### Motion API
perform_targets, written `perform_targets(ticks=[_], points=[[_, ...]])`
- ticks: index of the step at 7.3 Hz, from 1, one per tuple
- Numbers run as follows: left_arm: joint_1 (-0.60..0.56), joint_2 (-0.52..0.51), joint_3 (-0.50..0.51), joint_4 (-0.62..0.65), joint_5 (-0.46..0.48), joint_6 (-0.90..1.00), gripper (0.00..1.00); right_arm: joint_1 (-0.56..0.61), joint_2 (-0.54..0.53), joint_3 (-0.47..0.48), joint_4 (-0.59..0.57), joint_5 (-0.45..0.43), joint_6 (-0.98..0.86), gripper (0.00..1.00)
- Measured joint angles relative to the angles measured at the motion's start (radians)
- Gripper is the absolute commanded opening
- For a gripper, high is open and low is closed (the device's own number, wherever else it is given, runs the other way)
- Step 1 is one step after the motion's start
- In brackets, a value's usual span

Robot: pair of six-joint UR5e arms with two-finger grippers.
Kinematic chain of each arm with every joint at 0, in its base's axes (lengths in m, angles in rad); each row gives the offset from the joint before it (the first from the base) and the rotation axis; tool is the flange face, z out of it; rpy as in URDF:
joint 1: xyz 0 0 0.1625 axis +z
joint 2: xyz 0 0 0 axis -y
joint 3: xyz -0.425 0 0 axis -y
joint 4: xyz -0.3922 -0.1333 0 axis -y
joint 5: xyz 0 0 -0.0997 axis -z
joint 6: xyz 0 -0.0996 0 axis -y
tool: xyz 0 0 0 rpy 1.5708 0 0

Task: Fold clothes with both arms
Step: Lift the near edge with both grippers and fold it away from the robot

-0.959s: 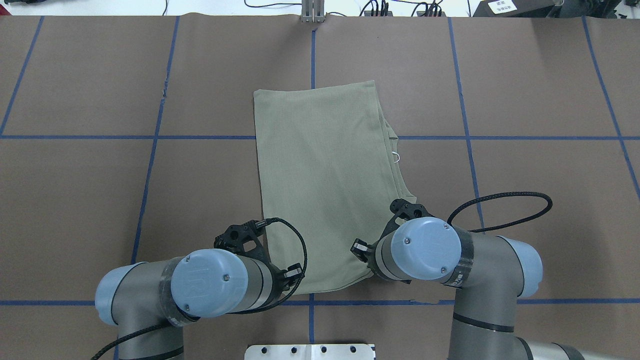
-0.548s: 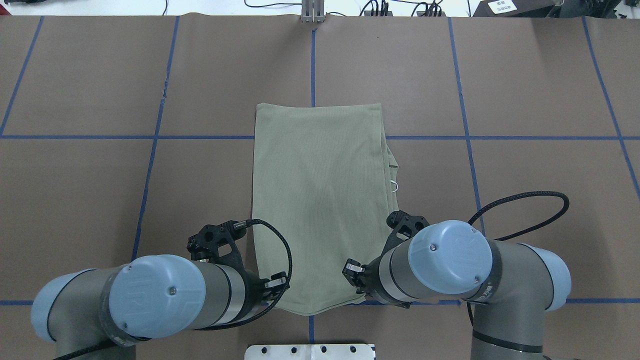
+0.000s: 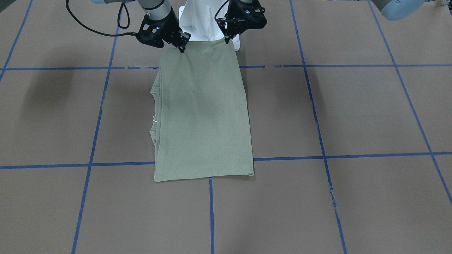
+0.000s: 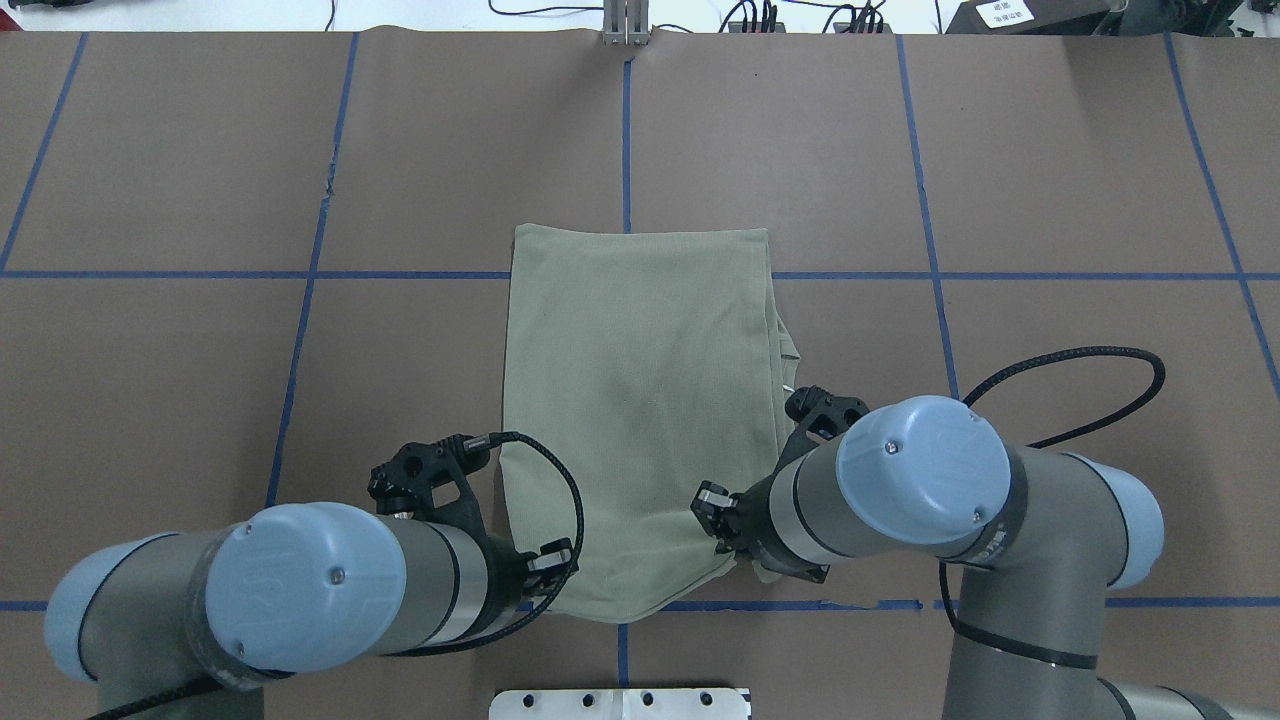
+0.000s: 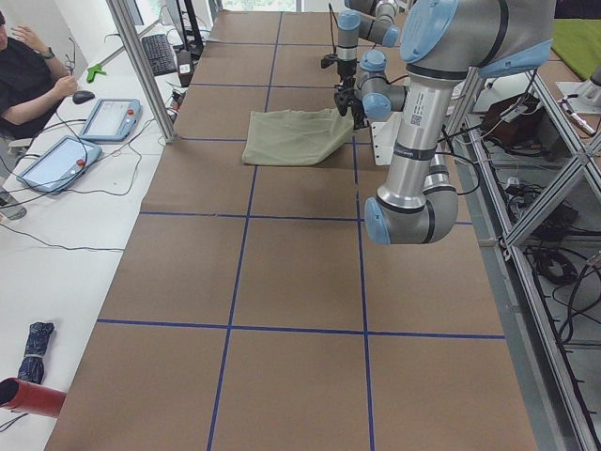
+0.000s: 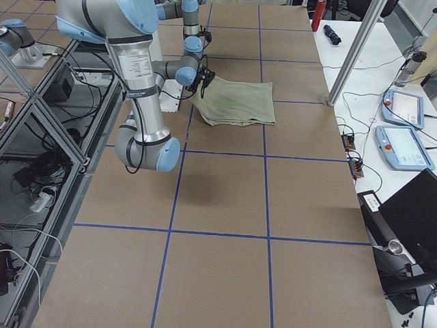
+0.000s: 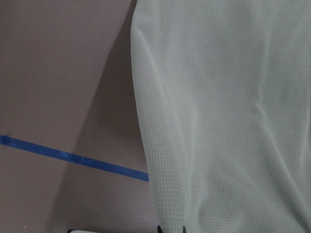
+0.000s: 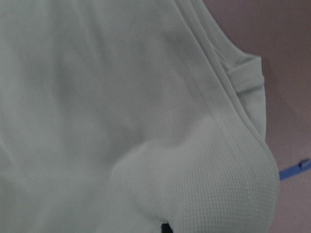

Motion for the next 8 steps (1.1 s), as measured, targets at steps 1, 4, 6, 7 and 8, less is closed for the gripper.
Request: perform_targets(ticks=[1, 4, 6, 7, 8], points=[[-0.053, -0.02, 0.02, -0.01, 0.0, 0.012, 0.0, 0.044, 0.018, -0.034, 0.0, -0.029, -0.002, 0.0], [-0.206, -0.09, 0.146, -0.083, -0.003, 0.026, 0.0, 0.182, 0.115, -0.17, 0.009, -0.05, -0.023, 0.0], [-0.294, -0.156, 0.318, -0.189, -0.003, 0.051, 0.0, 0.24, 0.207, -0.291, 0.011, -0.05, -0.061, 0.0], [-0.332, -0.185, 0.391, -0.234, -0.007, 0.07, 0.0, 0.26, 0.257, -0.364, 0.012, -0.049, -0.081, 0.0], [-0.365, -0.207, 0.46, -0.284, -0.021, 0.083, 0.0, 0.273, 0.296, -0.431, 0.013, -0.049, -0.1, 0.0]])
